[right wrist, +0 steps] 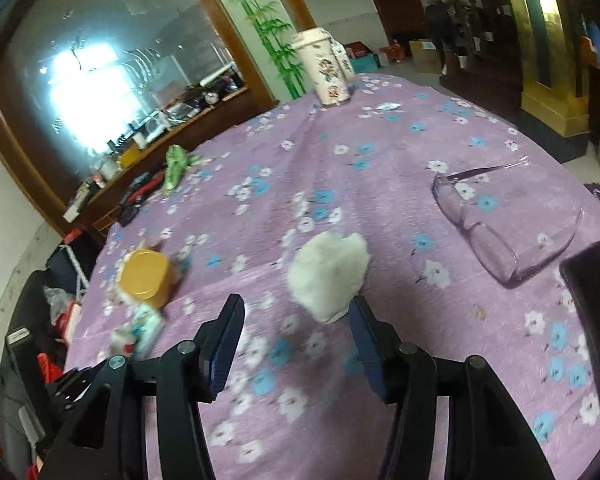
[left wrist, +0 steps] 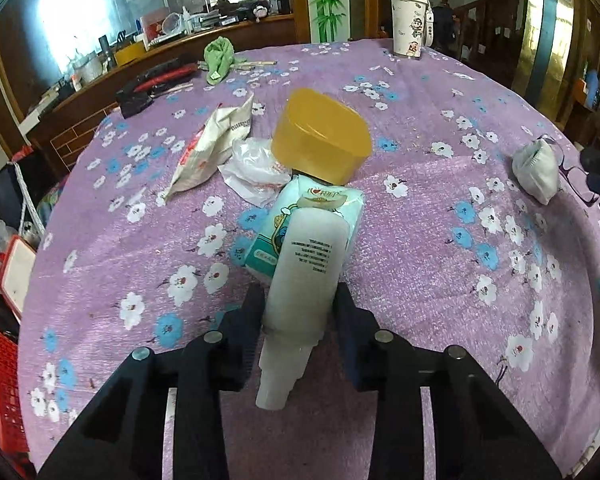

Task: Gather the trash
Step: 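Grasp the white lotion bottle with the left tool while the right tool grasps the white tissue, then lift the bottle and tissue and carry them over the red basket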

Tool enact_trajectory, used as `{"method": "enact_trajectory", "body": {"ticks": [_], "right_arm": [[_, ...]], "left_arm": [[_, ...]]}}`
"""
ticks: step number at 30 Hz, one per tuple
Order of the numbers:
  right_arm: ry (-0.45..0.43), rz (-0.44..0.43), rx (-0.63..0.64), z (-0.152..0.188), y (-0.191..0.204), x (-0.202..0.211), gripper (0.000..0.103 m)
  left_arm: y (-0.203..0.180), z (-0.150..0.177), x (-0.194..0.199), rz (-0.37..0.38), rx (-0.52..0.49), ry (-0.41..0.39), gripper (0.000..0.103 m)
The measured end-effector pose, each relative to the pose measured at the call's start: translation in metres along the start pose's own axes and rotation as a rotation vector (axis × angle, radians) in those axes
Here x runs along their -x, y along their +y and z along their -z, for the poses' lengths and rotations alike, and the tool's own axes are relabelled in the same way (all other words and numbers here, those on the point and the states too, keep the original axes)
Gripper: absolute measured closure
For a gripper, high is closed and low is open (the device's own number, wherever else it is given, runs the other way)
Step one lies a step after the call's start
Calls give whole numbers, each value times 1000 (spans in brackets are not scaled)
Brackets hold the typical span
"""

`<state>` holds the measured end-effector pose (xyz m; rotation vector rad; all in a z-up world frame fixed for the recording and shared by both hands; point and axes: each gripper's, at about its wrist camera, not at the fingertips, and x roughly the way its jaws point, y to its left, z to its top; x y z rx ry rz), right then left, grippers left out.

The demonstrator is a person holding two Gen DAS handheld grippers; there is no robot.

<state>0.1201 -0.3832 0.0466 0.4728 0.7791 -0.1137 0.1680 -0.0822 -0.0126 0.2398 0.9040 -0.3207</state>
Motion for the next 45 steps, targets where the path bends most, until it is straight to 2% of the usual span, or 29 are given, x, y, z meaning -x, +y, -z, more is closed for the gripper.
{"method": "enact_trajectory", "body": {"ticks": [11,12,13,15,16,18,23,27,31,37,45], "right_arm": [[20,131,75,-7,4,-46,44],[21,146,85,-6,4,-48,46],[19,156,91,-5,4,-50,58],[14,161,102,-3,5,-49,64],[6,163,114,-2,7,-47,71],[-4,140,125,0,13,-41,75],[-53,37,205,15,53,-16,76],[-38,-104,276,38,92,-6,76],[-17,-177,333,64,124,-6,76],[18,-171,374,84,141,-15,76],[33,-160,380,86,142,-14,76]], "left_arm": [[14,11,25,47,69,-85,72],[16,13,27,50,75,-91,72],[18,15,30,53,82,-96,72],[21,18,35,52,94,-110,74],[23,19,36,52,98,-114,74],[28,22,38,57,116,-118,74],[38,27,41,55,147,-122,74],[45,31,43,57,170,-127,74],[48,34,45,51,189,-137,74],[47,37,47,28,192,-148,74],[42,40,49,-11,182,-160,74]]}}
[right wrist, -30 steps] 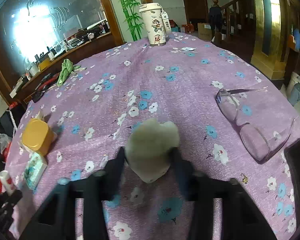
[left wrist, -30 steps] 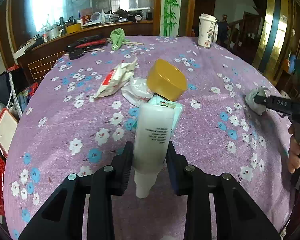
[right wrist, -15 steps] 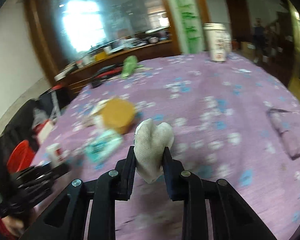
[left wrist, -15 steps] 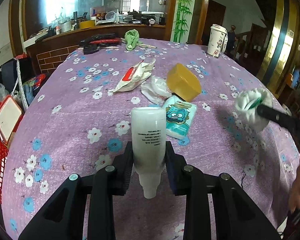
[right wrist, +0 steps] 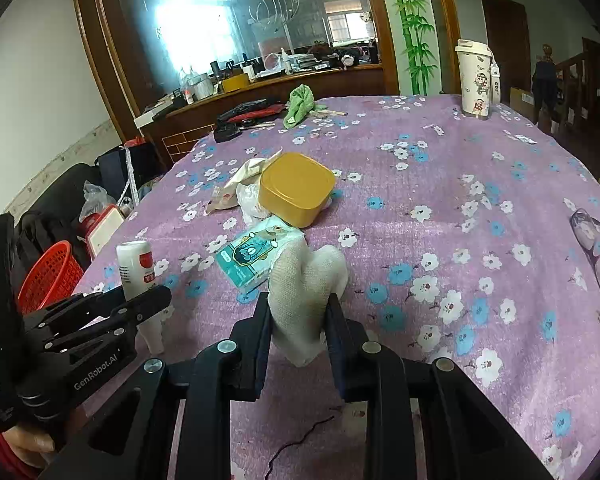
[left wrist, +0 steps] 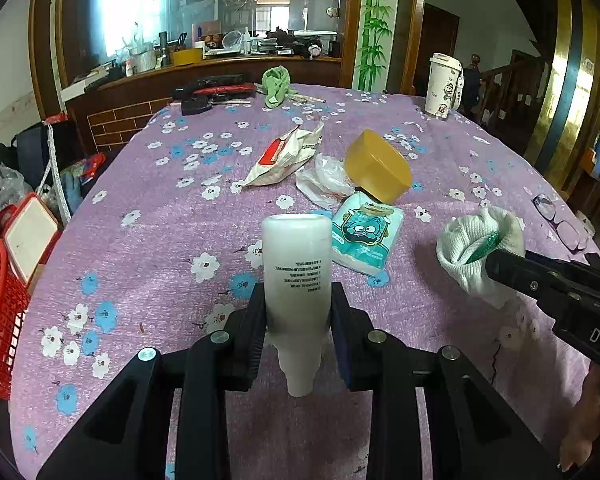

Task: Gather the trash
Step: 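Lift the bottle and tissue and carry them over the red basket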

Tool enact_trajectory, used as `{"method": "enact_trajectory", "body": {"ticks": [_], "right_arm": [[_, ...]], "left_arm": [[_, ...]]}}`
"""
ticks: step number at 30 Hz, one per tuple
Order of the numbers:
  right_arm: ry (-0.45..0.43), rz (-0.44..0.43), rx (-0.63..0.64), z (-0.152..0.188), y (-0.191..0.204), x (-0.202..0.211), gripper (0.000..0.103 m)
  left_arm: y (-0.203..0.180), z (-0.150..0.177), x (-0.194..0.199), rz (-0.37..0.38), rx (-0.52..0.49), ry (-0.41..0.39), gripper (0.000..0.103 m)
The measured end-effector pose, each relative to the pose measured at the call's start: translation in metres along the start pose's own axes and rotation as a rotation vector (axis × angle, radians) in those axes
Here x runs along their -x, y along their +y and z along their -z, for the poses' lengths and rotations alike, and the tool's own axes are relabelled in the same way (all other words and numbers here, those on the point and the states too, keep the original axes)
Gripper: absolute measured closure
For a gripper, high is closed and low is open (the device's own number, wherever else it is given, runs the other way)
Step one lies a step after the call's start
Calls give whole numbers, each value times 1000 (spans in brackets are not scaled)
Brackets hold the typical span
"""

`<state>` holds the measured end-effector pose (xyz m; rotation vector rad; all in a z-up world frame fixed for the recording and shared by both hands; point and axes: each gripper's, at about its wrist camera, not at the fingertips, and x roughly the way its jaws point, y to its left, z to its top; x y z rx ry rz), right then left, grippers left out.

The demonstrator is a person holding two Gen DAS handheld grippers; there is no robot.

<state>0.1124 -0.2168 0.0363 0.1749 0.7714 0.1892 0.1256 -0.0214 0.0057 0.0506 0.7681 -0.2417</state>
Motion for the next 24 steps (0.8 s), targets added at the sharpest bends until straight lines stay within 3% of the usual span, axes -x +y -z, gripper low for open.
{"method": "enact_trajectory", "body": {"ticks": [24], "right_arm": [[-6,-8,32,4,18,13,76]], "left_arm": [[-1,9,18,-62,-21,-41,74]]}}
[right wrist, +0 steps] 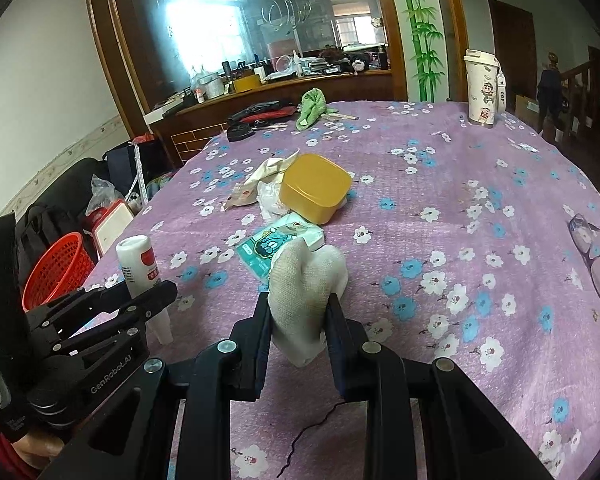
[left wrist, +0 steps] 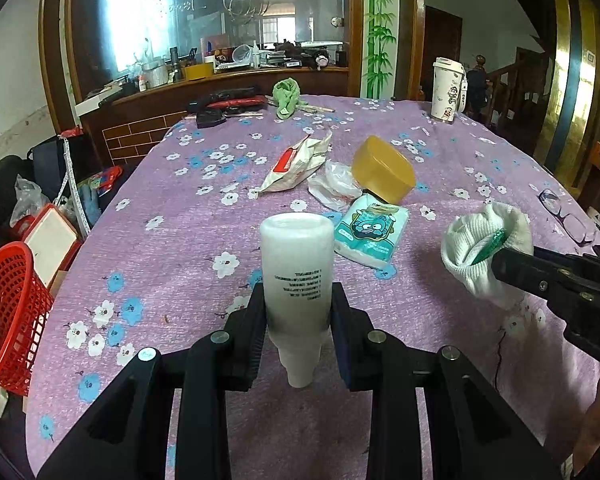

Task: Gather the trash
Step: 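Lift the bottle and tissue and carry them over the red basket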

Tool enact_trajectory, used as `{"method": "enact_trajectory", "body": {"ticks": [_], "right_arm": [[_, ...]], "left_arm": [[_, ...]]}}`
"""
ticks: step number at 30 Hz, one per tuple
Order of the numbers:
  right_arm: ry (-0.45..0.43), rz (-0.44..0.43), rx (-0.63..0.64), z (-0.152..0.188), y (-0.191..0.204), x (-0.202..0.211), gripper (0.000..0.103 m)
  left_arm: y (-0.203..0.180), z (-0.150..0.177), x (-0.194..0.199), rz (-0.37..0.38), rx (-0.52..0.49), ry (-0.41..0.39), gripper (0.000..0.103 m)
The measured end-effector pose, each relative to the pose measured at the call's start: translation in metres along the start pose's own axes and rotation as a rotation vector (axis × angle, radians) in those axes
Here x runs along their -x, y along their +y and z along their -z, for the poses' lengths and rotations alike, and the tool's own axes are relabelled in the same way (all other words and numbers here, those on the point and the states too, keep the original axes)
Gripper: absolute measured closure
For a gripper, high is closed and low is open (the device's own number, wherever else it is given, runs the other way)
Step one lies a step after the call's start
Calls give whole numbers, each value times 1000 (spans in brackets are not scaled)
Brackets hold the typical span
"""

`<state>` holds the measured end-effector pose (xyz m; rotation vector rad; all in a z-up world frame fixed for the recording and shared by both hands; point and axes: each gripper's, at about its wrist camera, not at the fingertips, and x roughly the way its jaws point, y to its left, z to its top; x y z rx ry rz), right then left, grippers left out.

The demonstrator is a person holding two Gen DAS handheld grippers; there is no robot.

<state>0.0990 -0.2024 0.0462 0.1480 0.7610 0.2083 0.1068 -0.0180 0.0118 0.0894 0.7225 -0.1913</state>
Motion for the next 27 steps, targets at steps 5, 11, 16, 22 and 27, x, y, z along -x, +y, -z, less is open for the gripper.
{"method": "enact_trajectory", "body": {"ticks": [5,11,16,22,27], "right_arm": [[5,-2,6,1,3,-1,76],[11,-4,15,2,9,-3,76],[16,-6,25,1,13,-4,76],[21,-5,39,1,19,-7,76],[27,-6,54,2,25,-8,76]], "left_arm": [[3,0,2,-16,1,-8,74],[9,2,4,-31,10,-11,74],[14,4,6,-43,15,-17,74],[20,6,7,-48,23,-21,74],[25,7,8,-49,30,-23,74]]}}
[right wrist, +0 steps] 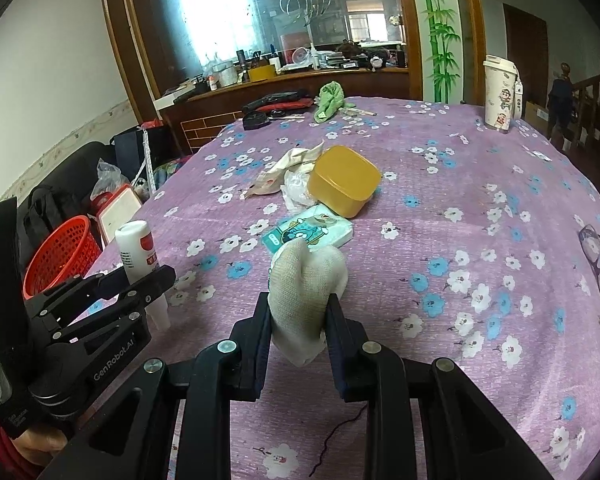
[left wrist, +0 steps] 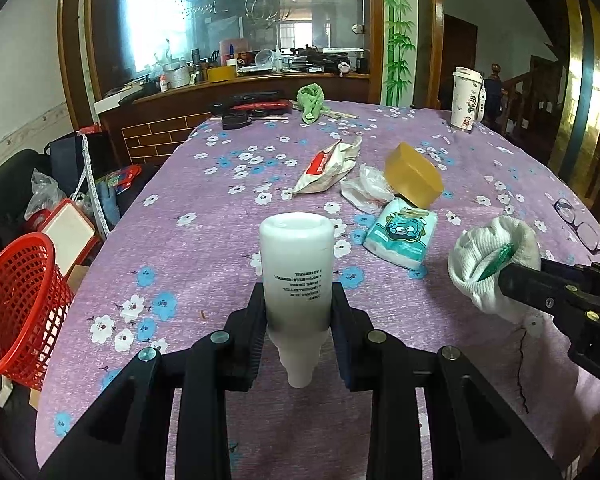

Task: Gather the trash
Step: 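Lift the bottle and tissue and carry them over the red basket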

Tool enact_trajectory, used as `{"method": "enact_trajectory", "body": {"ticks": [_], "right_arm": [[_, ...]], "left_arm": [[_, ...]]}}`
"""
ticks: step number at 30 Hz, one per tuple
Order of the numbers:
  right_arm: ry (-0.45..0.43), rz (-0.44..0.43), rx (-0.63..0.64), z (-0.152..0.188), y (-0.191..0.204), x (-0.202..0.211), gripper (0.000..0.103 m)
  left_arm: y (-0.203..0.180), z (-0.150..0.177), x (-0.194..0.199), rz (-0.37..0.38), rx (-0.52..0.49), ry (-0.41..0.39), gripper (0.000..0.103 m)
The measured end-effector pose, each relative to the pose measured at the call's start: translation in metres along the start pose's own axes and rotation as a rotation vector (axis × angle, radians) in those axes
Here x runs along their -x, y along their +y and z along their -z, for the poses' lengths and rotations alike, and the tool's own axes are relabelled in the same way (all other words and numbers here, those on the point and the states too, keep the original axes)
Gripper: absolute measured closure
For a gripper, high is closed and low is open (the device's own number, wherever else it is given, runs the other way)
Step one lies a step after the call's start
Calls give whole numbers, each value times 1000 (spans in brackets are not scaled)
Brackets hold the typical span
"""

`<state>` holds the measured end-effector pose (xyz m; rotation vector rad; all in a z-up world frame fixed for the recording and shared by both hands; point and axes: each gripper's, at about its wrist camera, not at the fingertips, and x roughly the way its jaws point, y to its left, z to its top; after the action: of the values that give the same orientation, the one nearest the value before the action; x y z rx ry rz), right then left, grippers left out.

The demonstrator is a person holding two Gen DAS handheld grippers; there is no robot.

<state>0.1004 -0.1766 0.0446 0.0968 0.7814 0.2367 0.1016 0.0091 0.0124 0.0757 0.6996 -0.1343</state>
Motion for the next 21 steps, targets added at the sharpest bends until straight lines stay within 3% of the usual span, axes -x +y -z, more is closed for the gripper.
{"method": "enact_trajectory", "body": {"ticks": [21], "right_arm": [[11,-2,59,-6,29,-4,76]], "left_arm": [[24,3,7,-6,44,-14,74]]}}
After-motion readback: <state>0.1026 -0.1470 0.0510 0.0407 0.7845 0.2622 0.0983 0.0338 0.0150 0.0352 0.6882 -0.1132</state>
